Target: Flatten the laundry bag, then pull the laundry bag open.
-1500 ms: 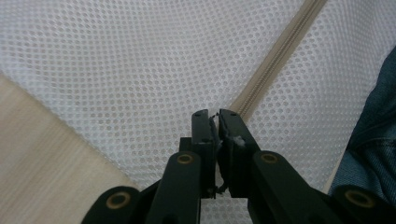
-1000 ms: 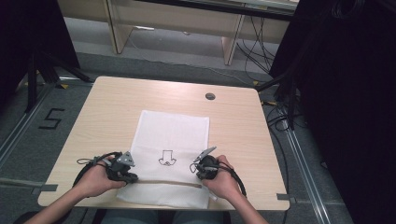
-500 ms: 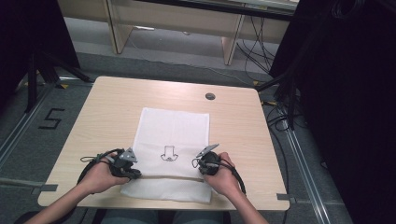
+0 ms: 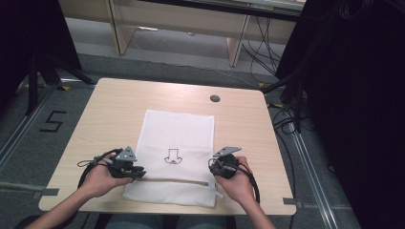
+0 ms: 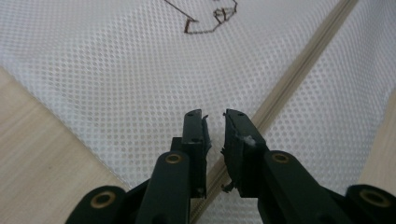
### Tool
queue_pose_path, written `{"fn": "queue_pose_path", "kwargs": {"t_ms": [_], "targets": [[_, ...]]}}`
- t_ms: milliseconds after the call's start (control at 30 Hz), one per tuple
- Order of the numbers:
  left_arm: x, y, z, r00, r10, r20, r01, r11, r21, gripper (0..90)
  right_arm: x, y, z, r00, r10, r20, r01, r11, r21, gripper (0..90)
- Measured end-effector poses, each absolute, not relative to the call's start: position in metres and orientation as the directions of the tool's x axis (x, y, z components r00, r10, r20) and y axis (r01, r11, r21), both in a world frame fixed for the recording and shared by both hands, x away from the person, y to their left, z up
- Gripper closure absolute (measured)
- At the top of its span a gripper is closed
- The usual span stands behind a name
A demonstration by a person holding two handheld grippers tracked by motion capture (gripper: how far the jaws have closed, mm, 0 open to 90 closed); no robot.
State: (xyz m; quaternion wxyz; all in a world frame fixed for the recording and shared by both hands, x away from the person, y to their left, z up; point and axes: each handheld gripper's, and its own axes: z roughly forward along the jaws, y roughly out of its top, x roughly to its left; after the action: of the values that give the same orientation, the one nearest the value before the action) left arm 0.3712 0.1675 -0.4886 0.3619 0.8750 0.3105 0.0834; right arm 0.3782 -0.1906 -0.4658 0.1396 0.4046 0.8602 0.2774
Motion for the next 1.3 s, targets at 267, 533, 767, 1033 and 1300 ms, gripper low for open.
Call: {"fn": "queue_pose_path", "kwargs": {"t_ms": [267, 533, 767, 1033, 1300], "targets": [[0.371, 0.168, -0.491, 0.795, 0.603, -0.063, 0.471, -0.548, 0.692, 66.4, 0.372, -0.206, -0.461, -0.588, 0.809, 0.011, 0.640, 0.457, 0.618, 73.7], [0.370, 0.165, -0.490, 0.799, 0.598, -0.067, 0.466, -0.543, 0.699, 63.2, 0.372, -0.211, -0.459, -0.593, 0.805, -0.006, 0.634, 0.471, 0.613, 72.3], [0.366, 0.167, -0.490, 0.812, 0.583, -0.036, 0.433, -0.559, 0.707, 61.4, 0.372, -0.212, -0.453, -0.595, 0.803, 0.004, 0.624, 0.459, 0.633, 83.5], [0.365, 0.155, -0.490, 0.825, 0.564, -0.032, 0.414, -0.564, 0.714, 55.1, 0.357, -0.198, -0.454, -0.640, 0.767, 0.048, 0.649, 0.507, 0.567, 90.0], [0.361, 0.159, -0.490, 0.838, 0.546, -0.025, 0.394, -0.571, 0.720, 52.6, 0.355, -0.193, -0.460, -0.604, 0.788, 0.117, 0.735, 0.495, 0.463, 90.0]]}}
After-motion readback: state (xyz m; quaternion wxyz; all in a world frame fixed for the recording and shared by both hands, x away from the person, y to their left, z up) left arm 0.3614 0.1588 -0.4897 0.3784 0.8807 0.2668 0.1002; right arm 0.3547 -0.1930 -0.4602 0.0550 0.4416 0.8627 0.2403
